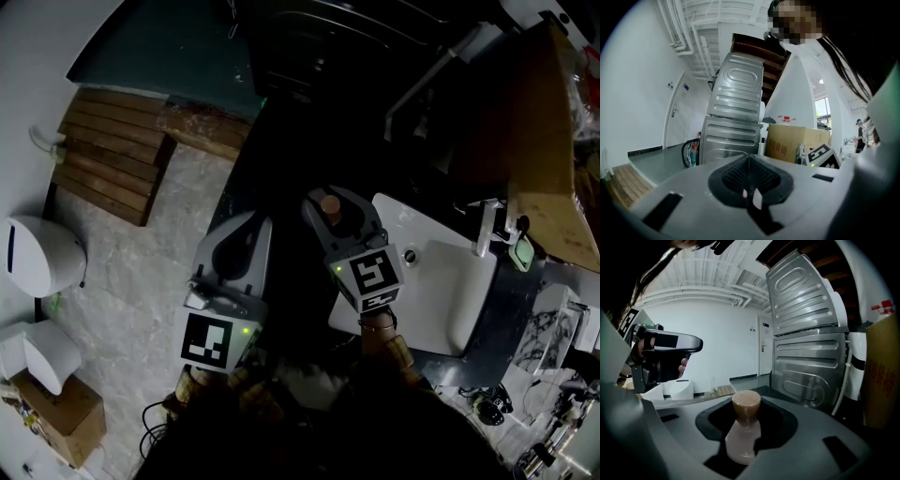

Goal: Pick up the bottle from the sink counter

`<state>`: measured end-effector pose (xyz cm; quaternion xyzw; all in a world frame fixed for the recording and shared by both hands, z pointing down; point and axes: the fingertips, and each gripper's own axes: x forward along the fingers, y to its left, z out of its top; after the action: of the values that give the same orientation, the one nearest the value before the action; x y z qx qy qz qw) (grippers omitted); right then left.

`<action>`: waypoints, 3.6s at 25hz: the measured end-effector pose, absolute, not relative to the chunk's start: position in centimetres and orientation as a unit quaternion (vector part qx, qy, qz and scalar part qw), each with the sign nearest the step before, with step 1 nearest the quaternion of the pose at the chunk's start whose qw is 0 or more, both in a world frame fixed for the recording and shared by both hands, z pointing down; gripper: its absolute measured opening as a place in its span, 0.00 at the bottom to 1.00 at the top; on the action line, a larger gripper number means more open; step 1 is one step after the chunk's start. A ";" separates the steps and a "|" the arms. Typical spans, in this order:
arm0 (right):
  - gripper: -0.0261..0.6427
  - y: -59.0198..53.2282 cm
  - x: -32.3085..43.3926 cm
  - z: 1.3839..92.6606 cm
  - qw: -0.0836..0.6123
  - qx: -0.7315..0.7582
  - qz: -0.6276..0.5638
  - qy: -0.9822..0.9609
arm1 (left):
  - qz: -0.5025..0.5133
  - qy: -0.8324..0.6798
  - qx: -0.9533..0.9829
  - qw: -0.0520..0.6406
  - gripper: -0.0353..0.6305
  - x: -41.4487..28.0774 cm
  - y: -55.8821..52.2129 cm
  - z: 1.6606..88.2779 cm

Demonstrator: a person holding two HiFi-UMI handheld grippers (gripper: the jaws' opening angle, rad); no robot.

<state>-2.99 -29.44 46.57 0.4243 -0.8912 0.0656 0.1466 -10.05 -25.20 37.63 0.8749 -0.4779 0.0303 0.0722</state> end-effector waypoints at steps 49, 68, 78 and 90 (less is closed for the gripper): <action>0.23 -19.2 2.4 24.8 0.031 0.461 -0.040 -0.886 | -0.074 -0.347 0.934 -0.042 0.09 -1.0 -19.6 23.2; 0.23 -13.8 6.9 23.0 0.024 0.500 -0.047 -0.865 | -0.080 -0.296 0.950 -0.054 0.09 2.5 -16.4 22.0; 0.23 -13.8 6.5 22.9 0.021 0.497 -0.055 -0.866 | -0.085 -0.304 0.947 -0.061 0.09 2.1 -16.6 21.9; 0.23 -13.9 6.0 23.1 0.030 0.496 -0.058 -0.866 | -0.070 -0.305 0.949 -0.039 0.09 1.8 -16.7 22.6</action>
<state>5.99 -13.92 23.05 0.4955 -0.8662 -0.0577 0.0304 1.82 -16.73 22.56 0.9491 -0.3047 -0.0704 -0.0389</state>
